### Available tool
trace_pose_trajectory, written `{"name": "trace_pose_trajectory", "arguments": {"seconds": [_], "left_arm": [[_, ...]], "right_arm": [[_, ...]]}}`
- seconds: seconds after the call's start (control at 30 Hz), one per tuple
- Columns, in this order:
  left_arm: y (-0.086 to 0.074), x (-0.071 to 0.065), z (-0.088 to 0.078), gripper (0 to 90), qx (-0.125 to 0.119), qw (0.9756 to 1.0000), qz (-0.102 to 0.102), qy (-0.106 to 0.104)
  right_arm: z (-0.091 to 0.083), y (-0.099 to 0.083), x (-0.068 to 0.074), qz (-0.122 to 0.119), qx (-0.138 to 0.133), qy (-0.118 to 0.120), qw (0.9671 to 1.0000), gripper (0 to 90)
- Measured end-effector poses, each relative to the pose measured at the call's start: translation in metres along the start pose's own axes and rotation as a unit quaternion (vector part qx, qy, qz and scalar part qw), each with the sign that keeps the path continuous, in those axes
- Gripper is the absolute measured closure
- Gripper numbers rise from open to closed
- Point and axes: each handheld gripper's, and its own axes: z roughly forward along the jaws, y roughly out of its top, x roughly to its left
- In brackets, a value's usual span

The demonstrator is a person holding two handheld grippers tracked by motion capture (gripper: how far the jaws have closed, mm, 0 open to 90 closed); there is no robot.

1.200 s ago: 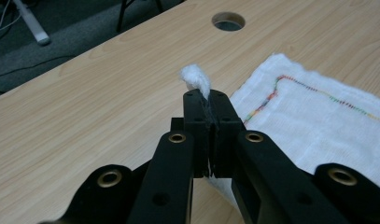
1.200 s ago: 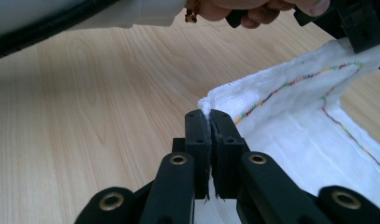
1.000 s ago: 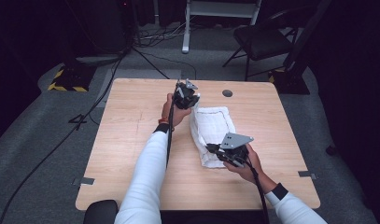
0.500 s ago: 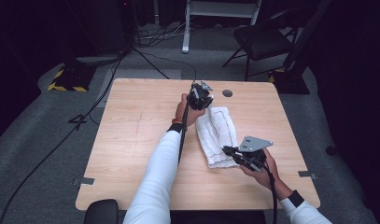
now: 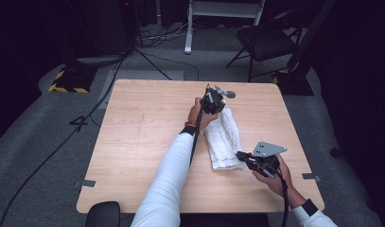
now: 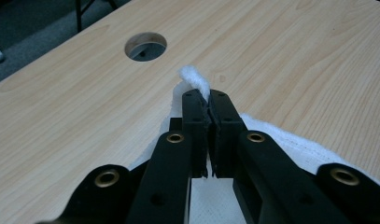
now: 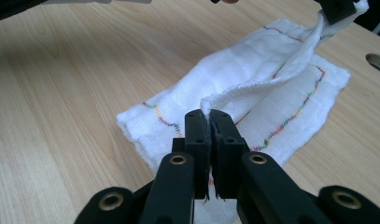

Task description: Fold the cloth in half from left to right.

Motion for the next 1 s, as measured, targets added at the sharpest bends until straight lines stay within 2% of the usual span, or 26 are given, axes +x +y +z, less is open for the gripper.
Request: {"name": "trace_pose_trajectory", "arguments": {"seconds": [0.1,0.2,0.27,0.33,0.4,0.43,0.47,0.5,0.53,0.63,0.67,0.73,0.77,0.8,0.83,0.87,0.9,0.97,1.0], "left_arm": [[0.001,-0.004,0.003,77.4,0.0,1.0,-0.005,0.005],[0.001,-0.004,0.003,74.9,0.0,1.0,-0.007,0.004],[0.0,-0.004,0.001,69.4,-0.004,0.9999,-0.01,0.002],[-0.001,-0.002,-0.004,67.7,-0.007,0.9999,-0.013,0.002],[-0.004,-0.003,-0.01,62.6,-0.003,1.0,-0.004,0.002],[-0.004,-0.003,-0.01,58.7,-0.003,1.0,-0.004,0.002],[-0.009,-0.007,-0.016,53.3,0.006,0.9999,0.008,0.007],[-0.009,-0.007,-0.016,48.4,0.006,0.9999,0.008,0.007],[-0.012,-0.009,-0.02,48.4,0.009,0.9999,0.011,0.001],[-0.026,-0.02,-0.033,38.2,0.018,0.999,0.038,-0.017],[-0.036,-0.028,-0.042,31.7,0.029,0.9976,0.053,-0.035],[-0.042,-0.033,-0.047,29.7,0.028,0.9971,0.06,-0.038],[-0.053,-0.042,-0.058,27.2,0.032,0.9955,0.07,-0.056],[-0.053,-0.042,-0.058,26.3,0.032,0.9955,0.07,-0.056],[-0.058,-0.046,-0.063,26.1,0.028,0.9949,0.07,-0.067],[-0.07,-0.054,-0.074,26.1,0.026,0.9942,0.08,-0.068],[-0.07,-0.054,-0.074,26.2,0.026,0.9942,0.08,-0.068],[-0.088,-0.063,-0.083,26.2,0.03,0.9928,0.079,-0.085],[-0.088,-0.063,-0.083,26.6,0.03,0.9928,0.079,-0.085]], "right_arm": [[0.001,-0.005,-0.001,0.004,0.009,-0.007,0.9999,86.2],[0.001,-0.006,-0.002,0.007,0.014,-0.01,0.9998,84.8],[0.003,-0.008,-0.002,0.014,0.022,-0.013,0.9996,83.0],[0.004,-0.01,-0.001,0.012,0.03,-0.015,0.9994,81.5],[0.004,-0.013,0.0,0.015,0.036,-0.017,0.9991,75.8],[0.004,-0.013,0.0,0.015,0.036,-0.017,0.9991,75.8],[0.004,-0.015,-0.001,0.018,0.042,-0.015,0.9989,74.6],[0.004,-0.015,-0.001,0.018,0.042,-0.015,0.9989,74.6],[0.003,-0.017,-0.001,0.02,0.046,-0.013,0.9986,71.8],[0.001,-0.022,-0.004,0.03,0.057,-0.012,0.9978,64.0],[-0.001,-0.025,-0.007,0.039,0.062,-0.013,0.9972,58.9],[-0.003,-0.027,-0.008,0.042,0.065,-0.015,0.9969,57.8],[-0.006,-0.029,-0.012,0.049,0.062,-0.019,0.9967,56.3],[-0.006,-0.029,-0.012,0.049,0.062,-0.019,0.9967,56.3],[-0.009,-0.03,-0.017,0.055,0.057,-0.028,0.9964,54.4],[-0.01,-0.03,-0.02,0.058,0.053,-0.033,0.9963,53.9],[-0.01,-0.03,-0.023,0.061,0.052,-0.037,0.9961,53.3],[-0.007,-0.029,-0.029,0.061,0.048,-0.04,0.9962,52.3],[-0.007,-0.029,-0.029,0.061,0.048,-0.04,0.9962,52.3]]}}
